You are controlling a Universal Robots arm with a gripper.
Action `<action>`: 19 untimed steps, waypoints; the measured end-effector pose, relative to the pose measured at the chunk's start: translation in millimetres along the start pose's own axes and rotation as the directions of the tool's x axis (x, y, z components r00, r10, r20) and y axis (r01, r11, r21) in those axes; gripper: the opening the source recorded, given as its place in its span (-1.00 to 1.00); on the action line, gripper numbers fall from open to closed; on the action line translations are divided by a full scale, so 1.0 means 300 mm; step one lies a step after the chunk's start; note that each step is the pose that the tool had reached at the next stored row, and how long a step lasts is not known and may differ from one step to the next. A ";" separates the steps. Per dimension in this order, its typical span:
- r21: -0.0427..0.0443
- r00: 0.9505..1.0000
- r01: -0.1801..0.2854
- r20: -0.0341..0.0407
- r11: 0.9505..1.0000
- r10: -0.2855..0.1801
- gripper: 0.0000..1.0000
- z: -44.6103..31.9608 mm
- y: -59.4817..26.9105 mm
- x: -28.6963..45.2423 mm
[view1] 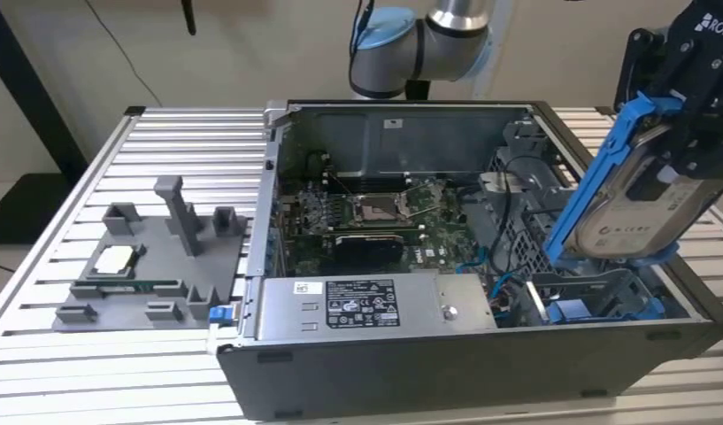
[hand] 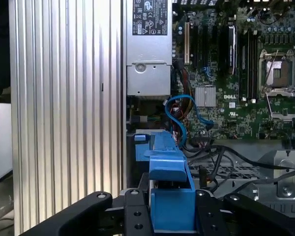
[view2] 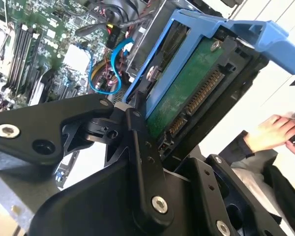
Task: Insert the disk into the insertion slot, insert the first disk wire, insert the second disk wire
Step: 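Insert the disk into the insertion slot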
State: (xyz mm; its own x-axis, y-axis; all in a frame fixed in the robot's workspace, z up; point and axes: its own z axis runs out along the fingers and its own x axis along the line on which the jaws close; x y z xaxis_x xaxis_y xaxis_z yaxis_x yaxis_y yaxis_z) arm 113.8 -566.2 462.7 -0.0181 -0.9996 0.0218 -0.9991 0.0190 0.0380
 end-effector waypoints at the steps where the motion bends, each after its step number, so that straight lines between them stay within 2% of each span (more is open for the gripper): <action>1: 0.000 1.000 0.000 0.001 1.000 0.000 -0.35 0.003 -0.001 -0.003; 8: 0.001 1.000 0.000 0.004 1.000 0.000 -0.35 0.022 -0.007 -0.030; 13: 0.001 1.000 0.000 0.005 1.000 0.000 -0.35 0.045 -0.020 -0.032; 19: 0.001 1.000 0.000 0.006 1.000 0.000 -0.35 0.076 -0.024 -0.030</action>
State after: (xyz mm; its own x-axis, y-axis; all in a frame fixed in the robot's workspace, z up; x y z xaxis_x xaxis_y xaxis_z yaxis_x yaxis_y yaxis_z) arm 120.2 -557.8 439.4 -0.0182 -0.9997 0.0160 -0.9991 0.0188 0.0370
